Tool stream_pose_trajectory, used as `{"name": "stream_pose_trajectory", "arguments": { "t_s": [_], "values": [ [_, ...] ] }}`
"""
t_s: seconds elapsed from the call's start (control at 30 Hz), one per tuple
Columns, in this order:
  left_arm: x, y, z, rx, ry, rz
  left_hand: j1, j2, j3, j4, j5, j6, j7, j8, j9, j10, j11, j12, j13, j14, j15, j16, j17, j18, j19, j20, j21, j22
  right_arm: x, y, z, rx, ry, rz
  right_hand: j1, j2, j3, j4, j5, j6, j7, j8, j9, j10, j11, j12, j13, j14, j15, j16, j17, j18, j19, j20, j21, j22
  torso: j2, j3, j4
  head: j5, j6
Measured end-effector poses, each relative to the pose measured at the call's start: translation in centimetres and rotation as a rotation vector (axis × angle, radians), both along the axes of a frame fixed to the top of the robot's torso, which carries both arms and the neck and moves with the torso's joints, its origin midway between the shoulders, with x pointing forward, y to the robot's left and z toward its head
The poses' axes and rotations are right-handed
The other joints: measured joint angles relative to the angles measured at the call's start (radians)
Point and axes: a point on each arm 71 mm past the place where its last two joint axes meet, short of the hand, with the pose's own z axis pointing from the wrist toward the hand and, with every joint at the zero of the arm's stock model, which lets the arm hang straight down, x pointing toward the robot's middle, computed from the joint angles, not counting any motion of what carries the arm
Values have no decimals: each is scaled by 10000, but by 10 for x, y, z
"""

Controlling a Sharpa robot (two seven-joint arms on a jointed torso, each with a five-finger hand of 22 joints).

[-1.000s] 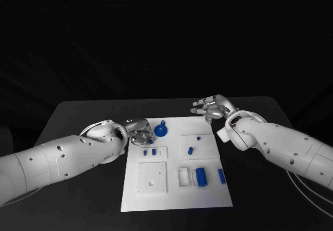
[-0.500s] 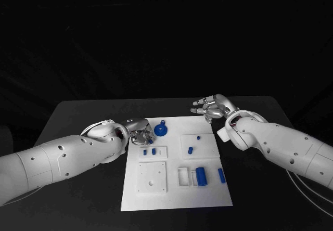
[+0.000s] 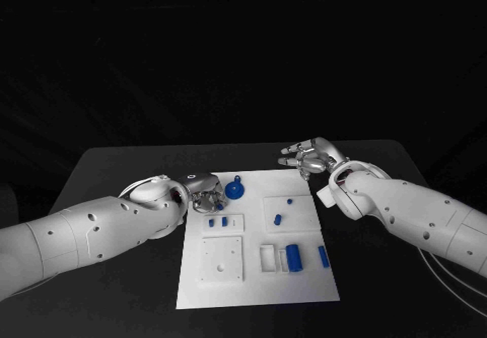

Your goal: Assemble the parts on the task board

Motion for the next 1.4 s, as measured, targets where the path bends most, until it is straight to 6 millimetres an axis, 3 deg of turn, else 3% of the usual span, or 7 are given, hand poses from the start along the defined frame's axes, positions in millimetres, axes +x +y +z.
{"name": "stream_pose_trajectory", "arguments": {
  "t_s": [0.27,0.37,0.63,0.87,1.1,1.27,1.4],
  "values": [
    [-2,2,-5,130,34,-1,135,-9,-28,25,-38,-978,-12,59,-21,-269,122,1,0,-76,75,0,0,-41,-92,22,74,0,0,-1,0,-5,1,-6,0,0,0,0,0,0,0,0,0,0,0,0,0,0,0,0,0,0,0,0,0,-1,0,-2,9,-8,1],
    [-3,3,-7,159,79,15,98,-137,8,-62,-38,-1172,-69,57,-36,-322,175,1,0,-92,90,0,-7,103,-127,58,153,0,0,-1,0,-6,1,-8,0,0,0,0,0,0,0,0,0,0,0,0,-1,0,0,0,0,0,0,0,0,-2,-3,-2,10,-9,1],
    [-3,5,-7,151,56,56,15,-522,124,-287,-79,-2049,-192,60,-32,-1190,399,0,16,-396,284,75,-85,112,-377,201,307,0,0,-1,0,-11,1,-17,0,0,42,-42,0,0,0,0,0,0,0,0,-1,0,0,0,0,0,0,0,0,-2,-6,-8,11,-3,7],
    [-3,6,-6,104,-39,131,37,-622,196,-359,-79,-2215,-255,60,-32,-1588,586,-50,-37,-434,323,78,-189,255,-430,255,346,0,0,-1,0,-13,1,-20,0,0,42,-42,0,0,0,0,0,0,0,0,-1,0,0,0,0,0,0,0,0,-3,-6,-12,11,7,17],
    [-1,12,-6,80,-161,311,116,-701,194,-414,-78,-2252,-221,60,-32,-1738,649,-97,-29,-434,323,117,-283,256,-392,293,415,0,0,-2,0,-31,24,-16,0,0,59,-59,0,-19,19,0,0,-30,14,-167,-161,-2,1,-120,-93,0,0,0,-230,-3,-6,-11,5,13,36],
    [1,21,-5,51,-284,571,116,-700,295,-514,-78,-2066,-36,59,-32,-1699,608,-58,-28,-434,323,117,-367,254,-392,293,534,0,-1,-4,-1,-201,74,99,0,1,219,-330,-113,-106,43,0,0,-315,18,-1687,-1591,-578,69,-899,-722,79,-471,32,-2366,-44,-5,-11,4,-45,78],
    [7,33,-1,-126,-344,979,-24,-627,455,-381,-198,-1888,142,59,-32,-1278,457,-59,-28,-395,285,6,-456,256,-448,307,540,0,-3,-3,-2,-667,92,429,105,26,973,-866,-323,381,78,81,7,63,275,-5720,-5586,-626,205,-1415,-1505,91,-553,134,-3203,-590,-9,-11,0,-90,108]
  ]
}}
